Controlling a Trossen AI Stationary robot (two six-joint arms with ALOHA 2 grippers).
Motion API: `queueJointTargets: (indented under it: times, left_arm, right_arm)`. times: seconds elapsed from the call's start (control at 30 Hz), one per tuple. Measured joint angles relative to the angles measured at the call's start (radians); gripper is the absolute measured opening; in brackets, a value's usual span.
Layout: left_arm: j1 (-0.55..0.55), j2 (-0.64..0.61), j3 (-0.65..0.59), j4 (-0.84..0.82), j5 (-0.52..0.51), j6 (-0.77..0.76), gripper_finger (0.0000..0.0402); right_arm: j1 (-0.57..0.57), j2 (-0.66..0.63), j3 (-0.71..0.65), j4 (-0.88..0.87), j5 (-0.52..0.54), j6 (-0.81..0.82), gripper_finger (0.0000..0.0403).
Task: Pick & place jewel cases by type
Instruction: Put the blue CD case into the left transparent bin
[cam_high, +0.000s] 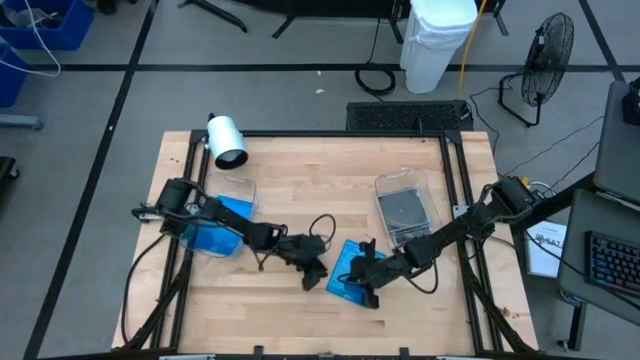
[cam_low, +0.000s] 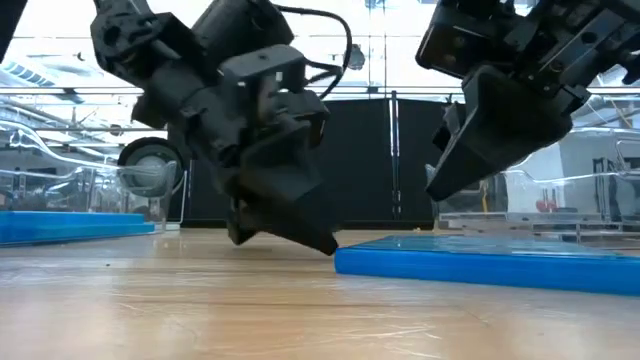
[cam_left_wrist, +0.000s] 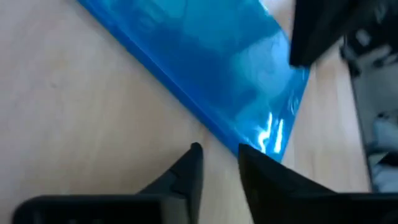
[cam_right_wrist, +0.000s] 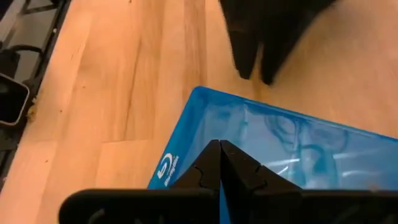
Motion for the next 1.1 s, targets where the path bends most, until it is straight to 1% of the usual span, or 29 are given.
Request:
queueJointTargets:
  times: [0.07, 0.17, 0.23, 0.4, 0.53, 0.87, 1.1]
  left_arm:
    - [0.022, 0.010, 0.000, 0.043, 0.004, -0.030, 0.0130]
    - [0.045, 0.013, 0.001, 0.059, -0.007, -0.033, 0.0170]
    - [0.056, 0.013, 0.001, 0.070, 0.000, -0.034, 0.0193]
    - [0.062, 0.012, 0.001, 0.102, 0.065, -0.072, 0.0231]
    - [0.055, 0.012, 0.001, 0.103, 0.100, -0.092, 0.0238]
    - [0.057, 0.032, 0.006, 0.104, 0.065, -0.115, 0.0239]
    - [0.066, 0.045, 0.045, 0.095, 0.092, -0.112, 0.0239]
  right_arm:
    - [0.009, -0.003, 0.000, -0.001, 0.027, -0.014, 0.0000]
    - [0.029, -0.003, 0.000, -0.003, 0.069, -0.033, 0.0000]
    - [0.042, -0.008, 0.000, -0.008, 0.073, -0.040, 0.0000]
    - [0.063, -0.010, 0.002, -0.009, 0.074, -0.042, 0.0000]
    - [0.068, -0.010, 0.002, -0.007, 0.074, -0.056, 0.0000]
    - [0.068, -0.010, 0.002, -0.006, 0.074, -0.067, 0.0000]
    - [0.068, -0.010, 0.002, -0.002, 0.074, -0.067, 0.0000]
